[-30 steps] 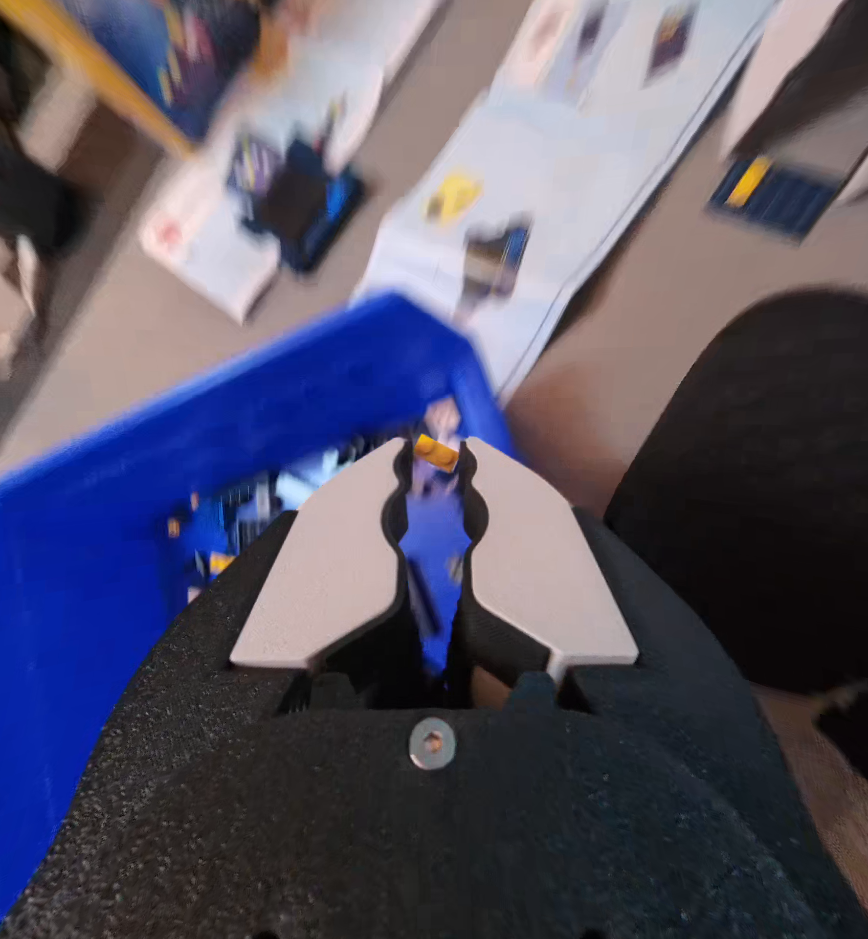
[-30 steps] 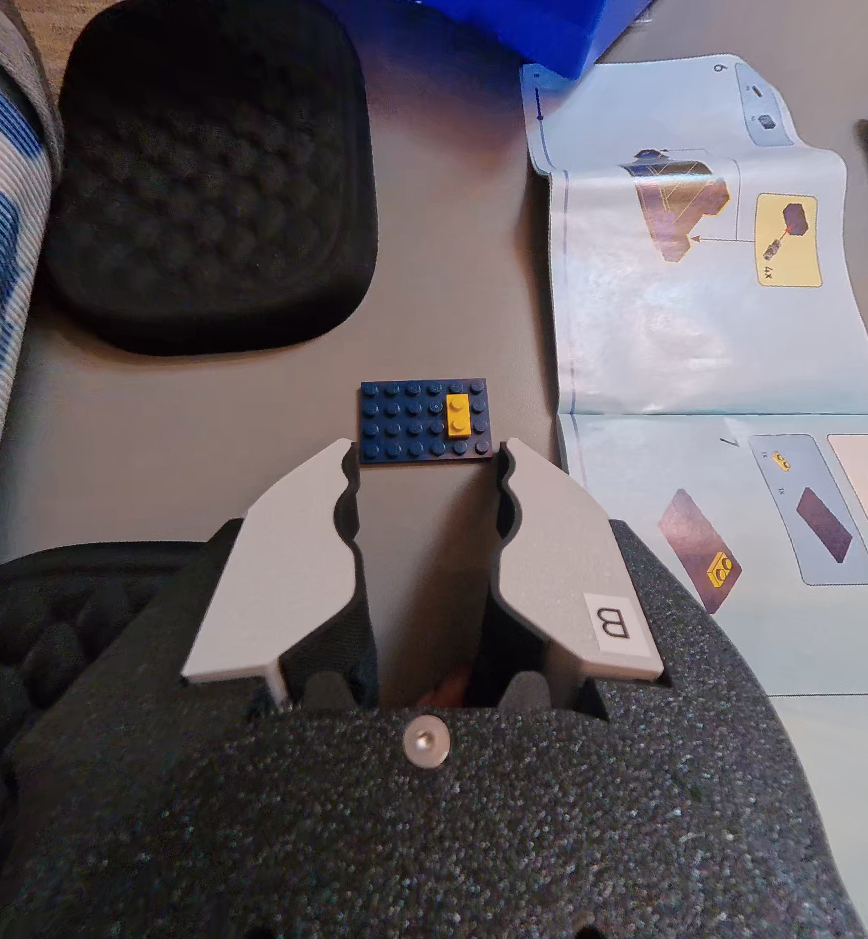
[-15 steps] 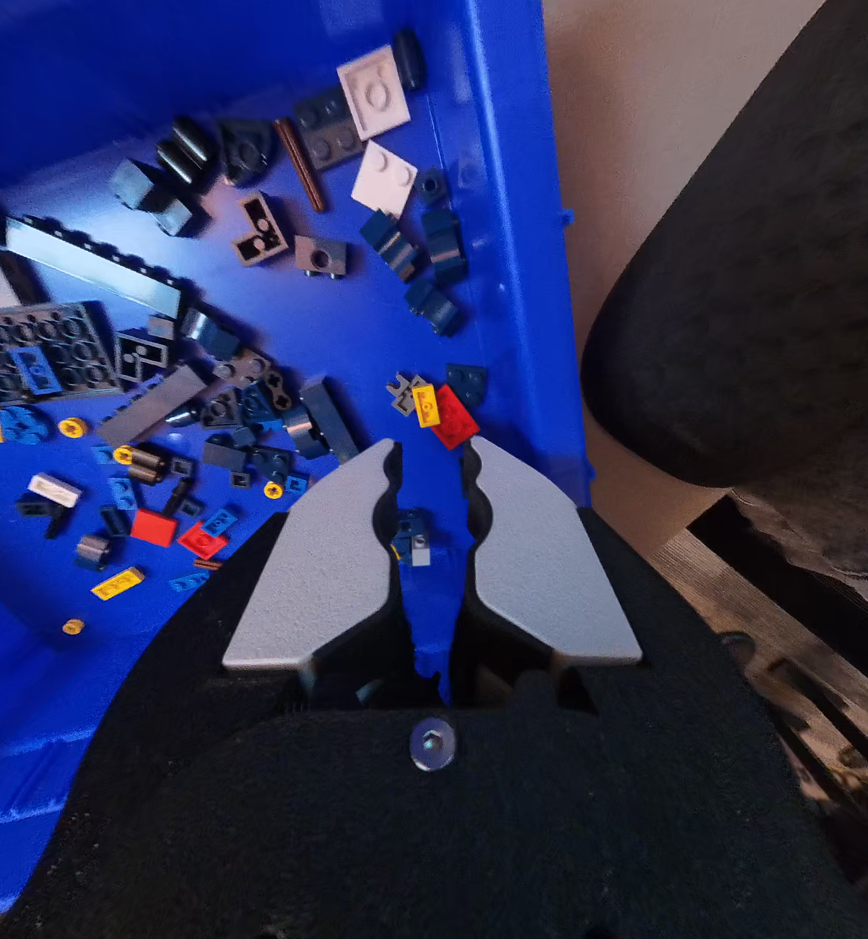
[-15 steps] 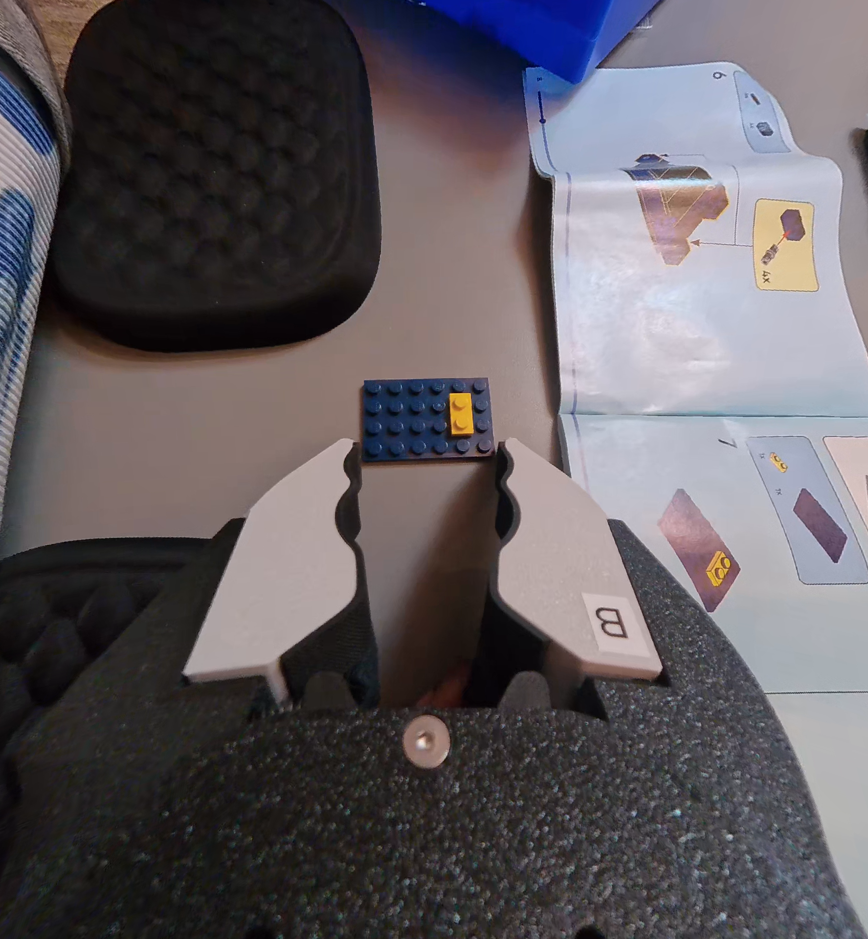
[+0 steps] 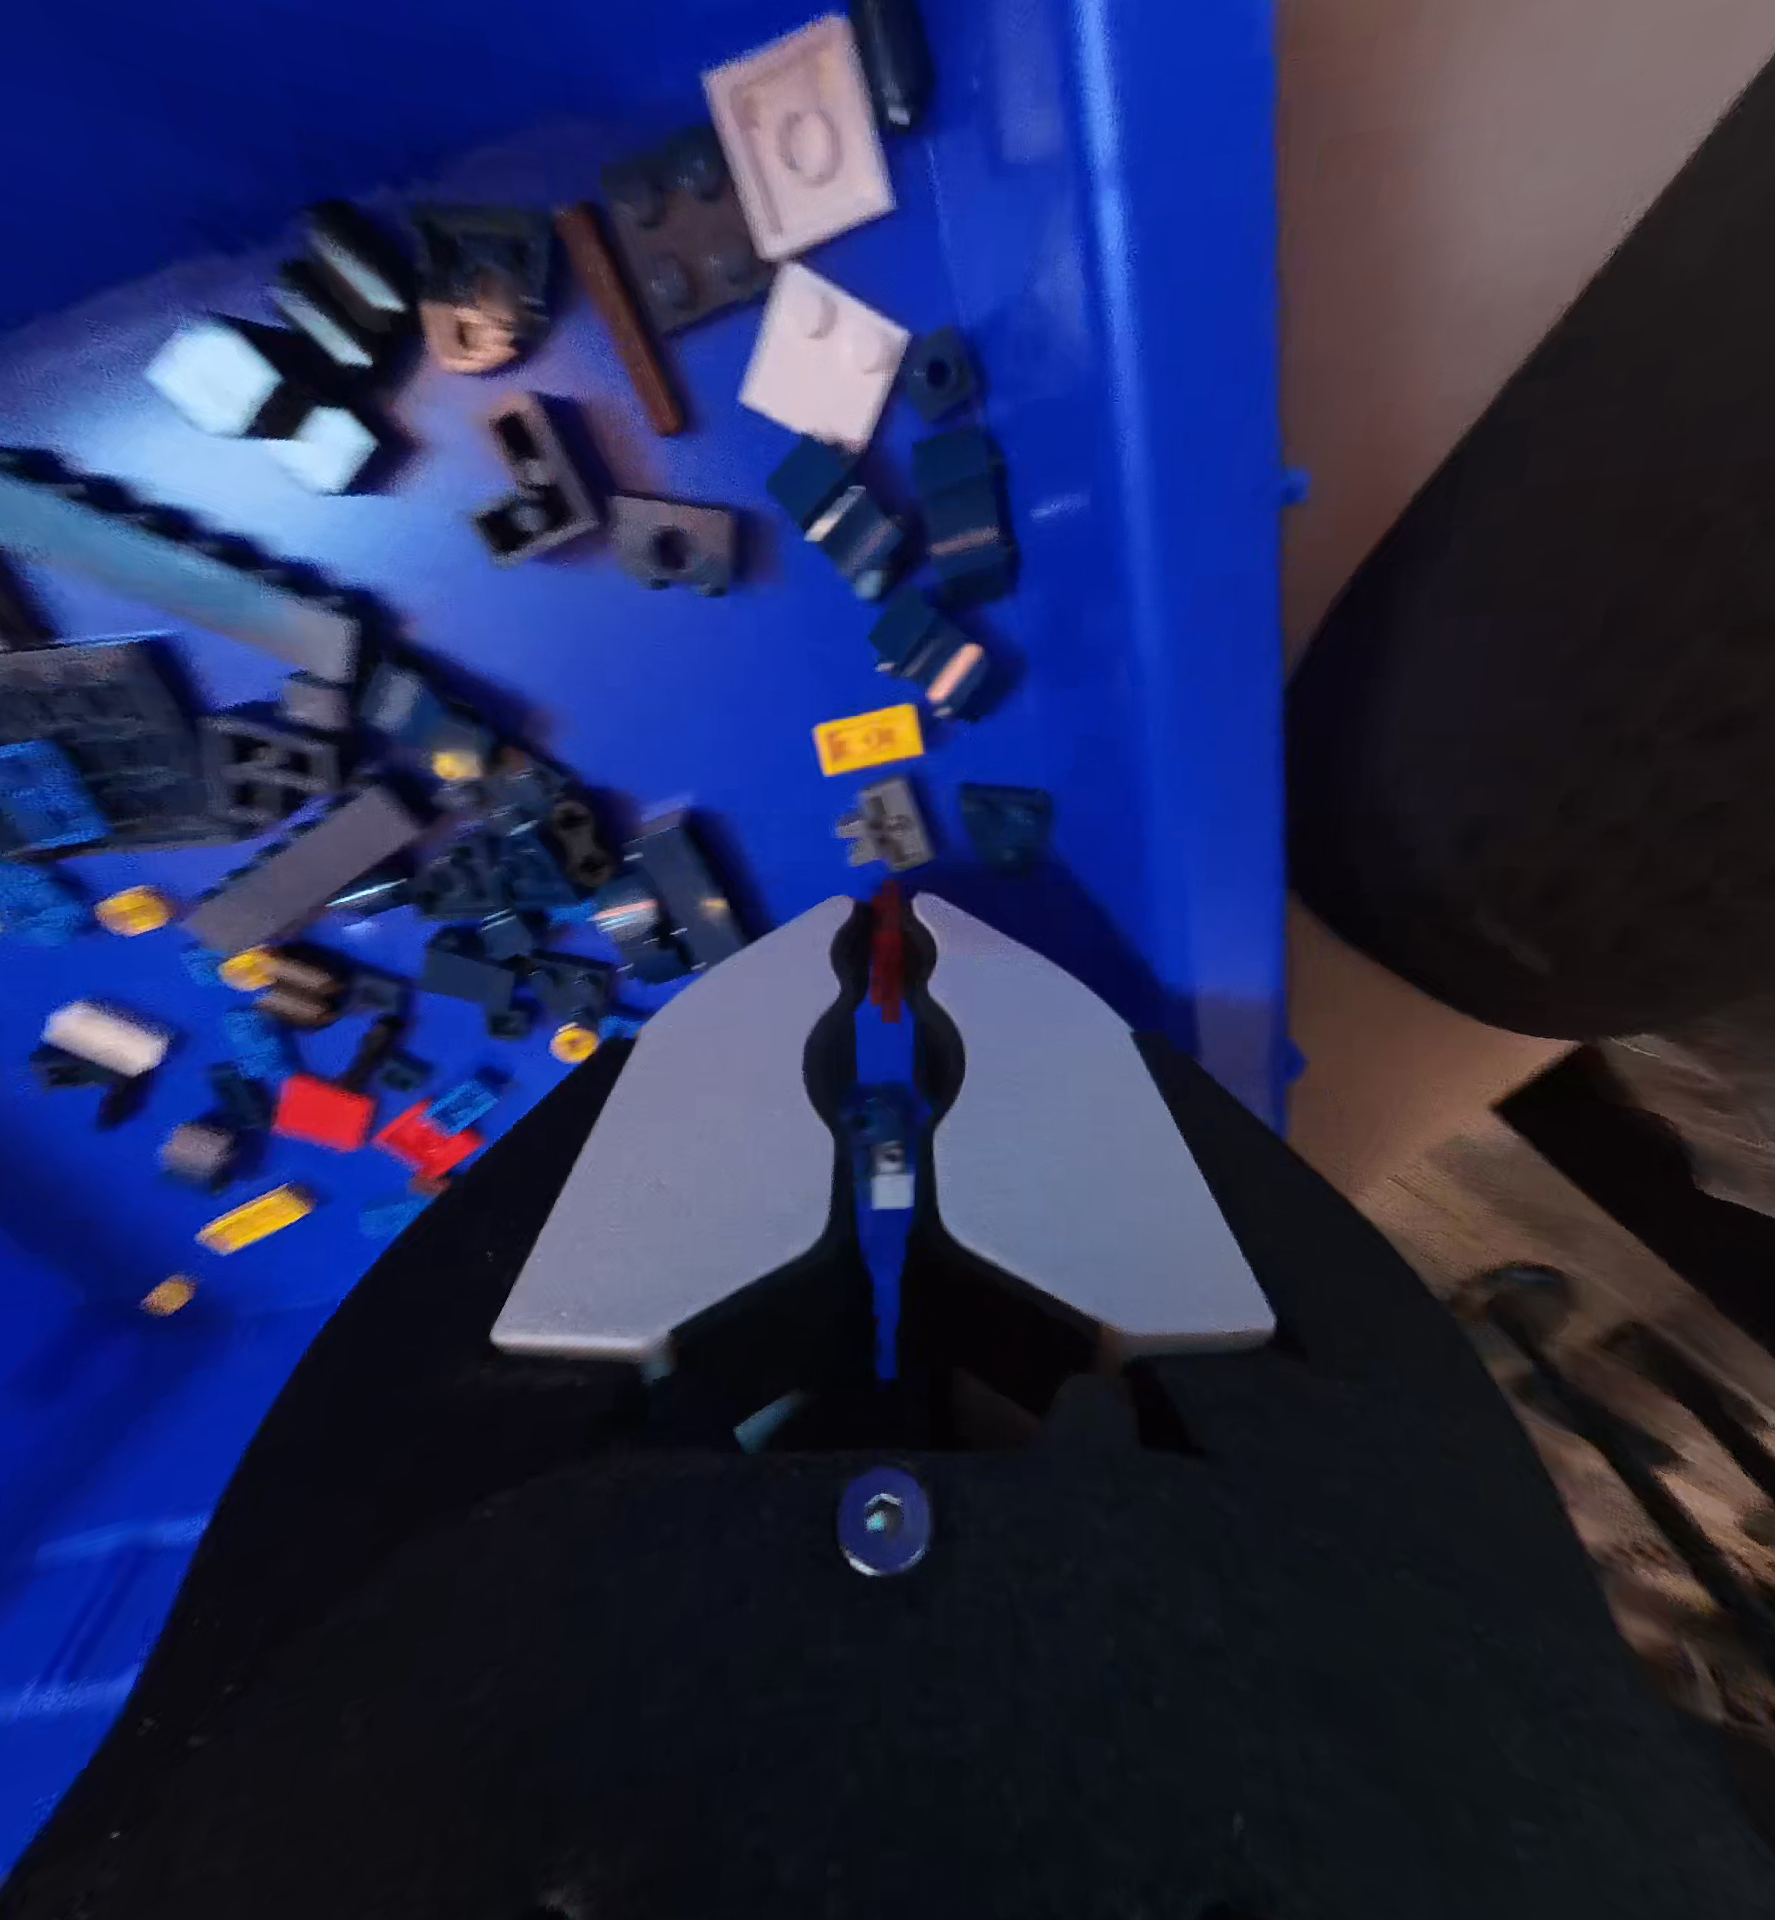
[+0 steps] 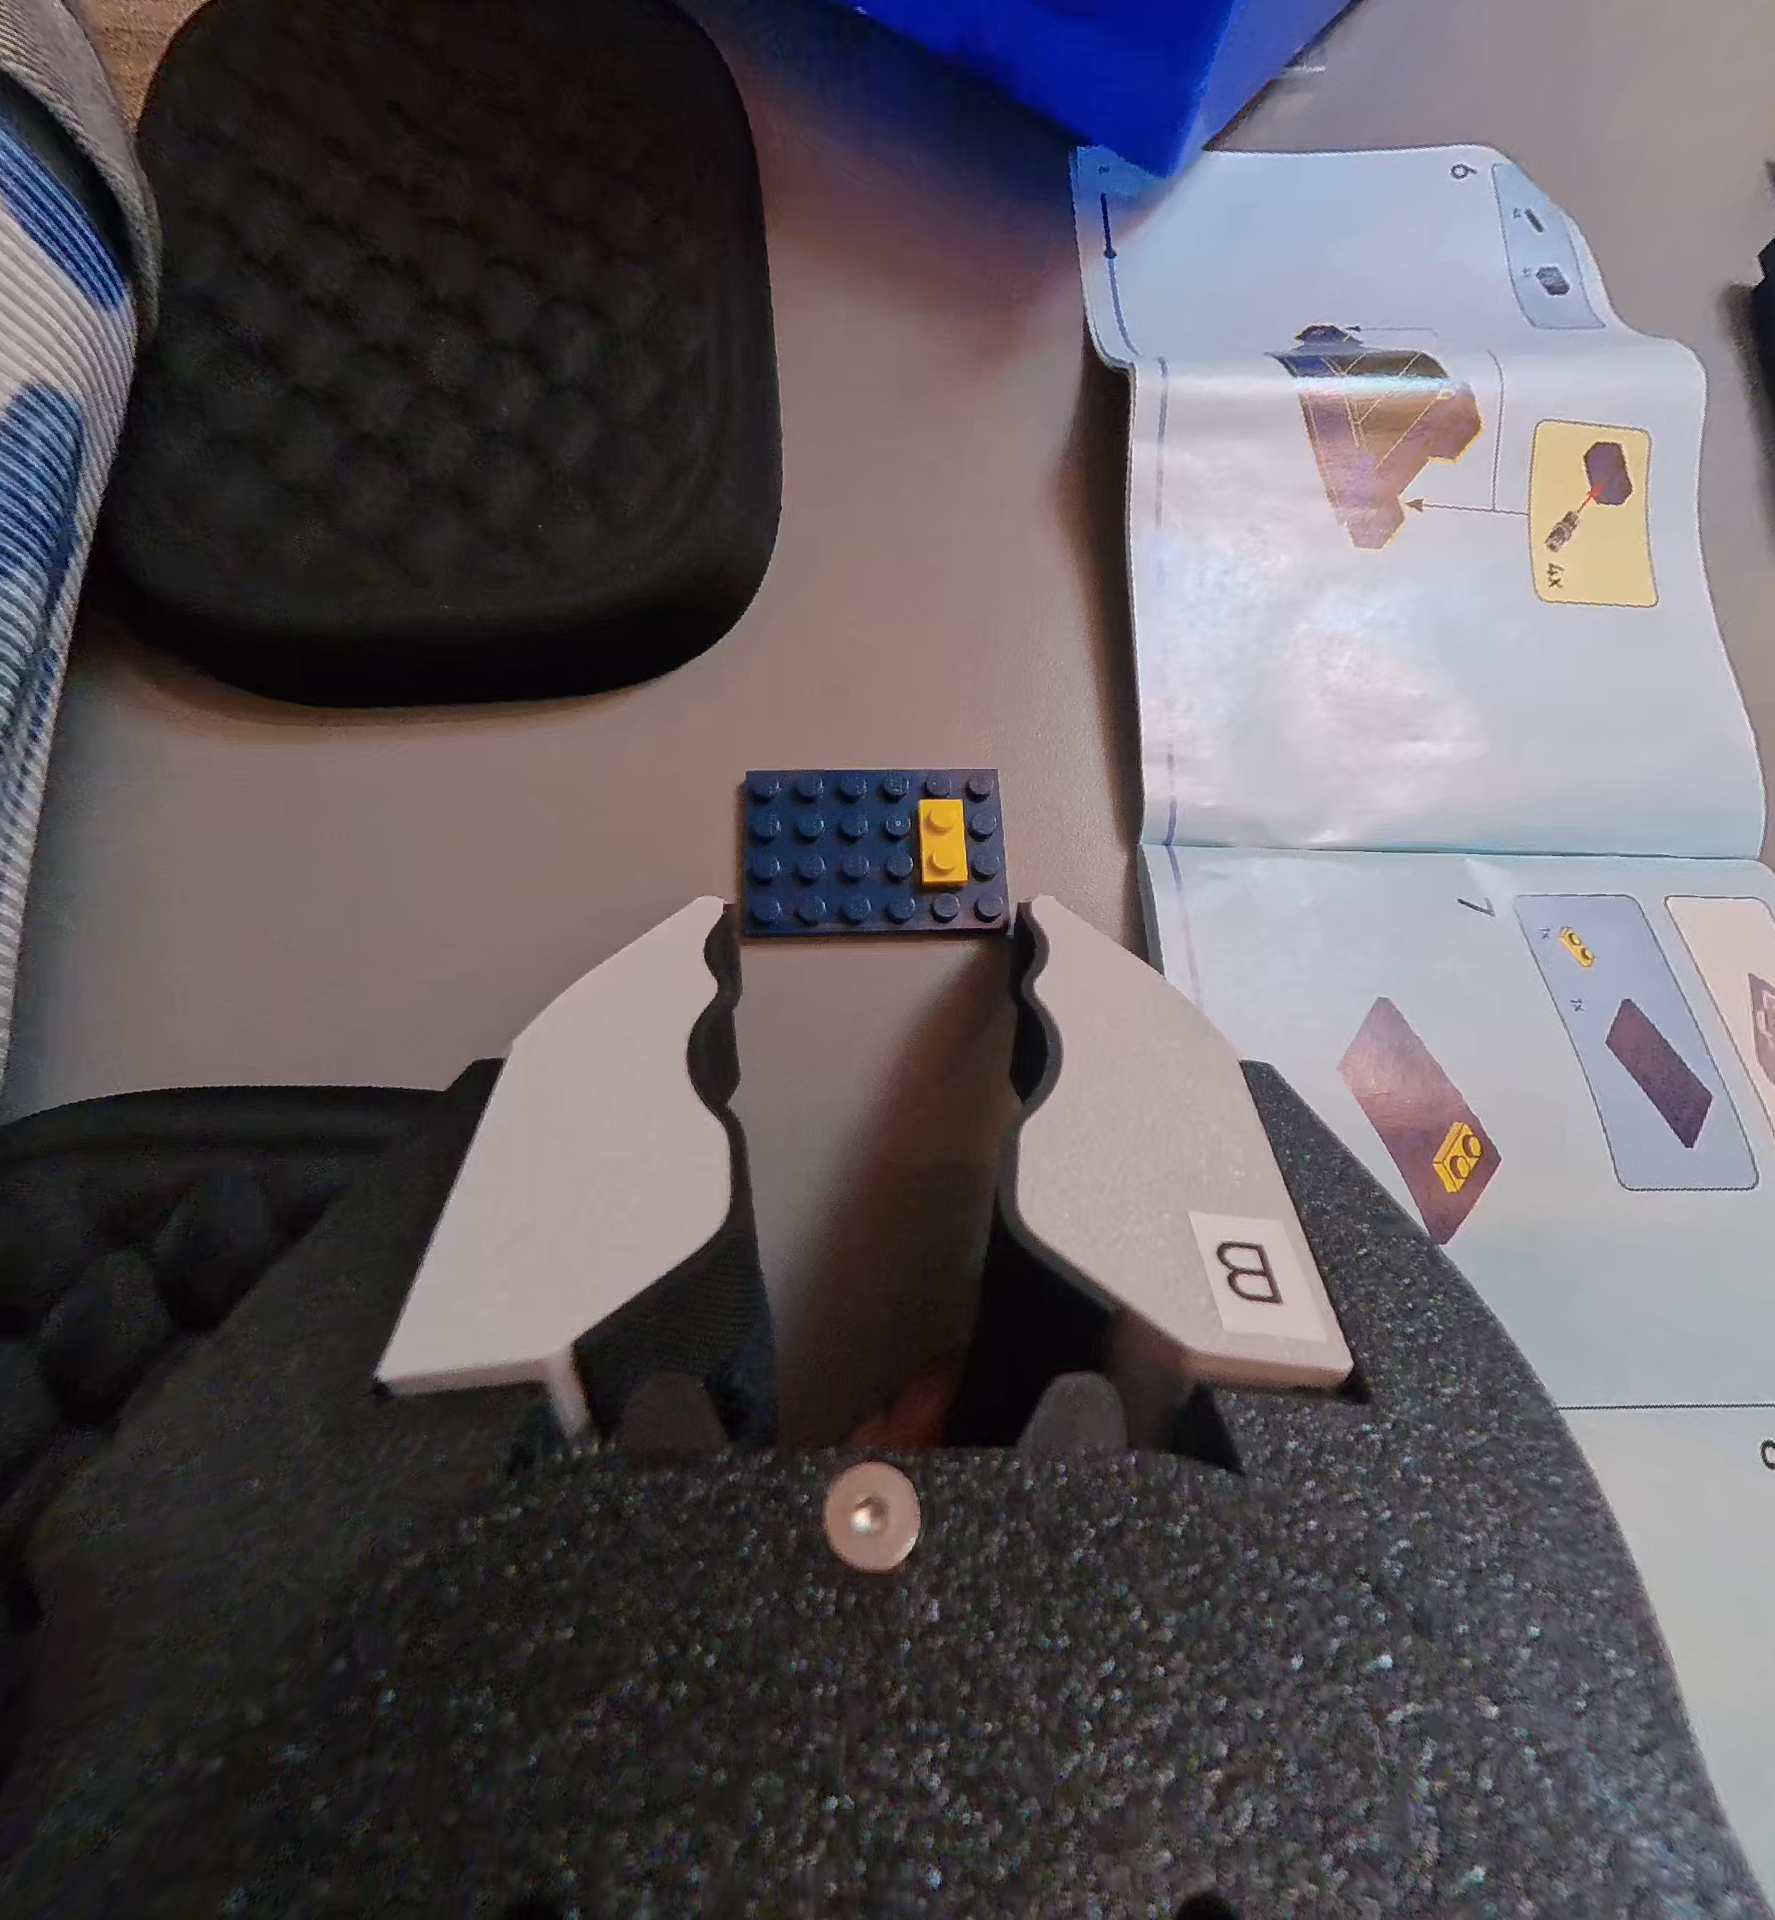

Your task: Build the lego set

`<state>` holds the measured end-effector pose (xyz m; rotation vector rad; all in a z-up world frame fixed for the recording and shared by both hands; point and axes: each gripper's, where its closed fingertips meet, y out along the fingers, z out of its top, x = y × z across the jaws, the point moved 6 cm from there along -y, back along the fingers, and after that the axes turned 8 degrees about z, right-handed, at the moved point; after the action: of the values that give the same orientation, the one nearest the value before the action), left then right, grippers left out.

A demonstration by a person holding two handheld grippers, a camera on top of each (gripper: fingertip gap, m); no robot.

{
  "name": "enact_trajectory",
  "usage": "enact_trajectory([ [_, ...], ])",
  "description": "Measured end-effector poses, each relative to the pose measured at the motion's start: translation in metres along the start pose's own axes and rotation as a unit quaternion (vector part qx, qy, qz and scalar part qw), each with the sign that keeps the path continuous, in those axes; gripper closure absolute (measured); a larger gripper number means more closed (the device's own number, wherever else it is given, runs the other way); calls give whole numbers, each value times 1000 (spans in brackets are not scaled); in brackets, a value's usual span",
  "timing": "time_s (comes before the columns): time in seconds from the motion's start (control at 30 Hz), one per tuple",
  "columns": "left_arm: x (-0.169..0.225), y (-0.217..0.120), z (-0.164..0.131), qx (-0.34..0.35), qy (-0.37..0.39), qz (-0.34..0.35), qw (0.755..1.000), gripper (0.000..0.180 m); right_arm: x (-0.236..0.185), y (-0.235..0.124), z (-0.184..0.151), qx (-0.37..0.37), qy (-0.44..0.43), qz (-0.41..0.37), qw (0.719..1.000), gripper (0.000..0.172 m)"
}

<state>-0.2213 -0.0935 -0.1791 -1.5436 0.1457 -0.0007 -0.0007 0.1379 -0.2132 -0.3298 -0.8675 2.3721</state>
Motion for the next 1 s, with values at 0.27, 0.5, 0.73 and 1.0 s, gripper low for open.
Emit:
enact_trajectory([
  [0.27, -5, -105, 35, 456, -82, 118, 878, 176, 5, -4, 6, 25, 0, -19, 1000, 123],
  [0.5, 109, -139, 98, 772, 73, -30, 630, 176, -6, -63, 93, 376, -7, 24, 926, 150],
  [0.73, 144, -117, 125, 742, 235, 195, 597, 176, -15, -65, 108, 460, 209, 258, 824, 140],
  [1.0, 156, -104, 131, 690, 315, 250, 602, 176, -15, -54, 99, 446, 247, 279, 814, 148],
])
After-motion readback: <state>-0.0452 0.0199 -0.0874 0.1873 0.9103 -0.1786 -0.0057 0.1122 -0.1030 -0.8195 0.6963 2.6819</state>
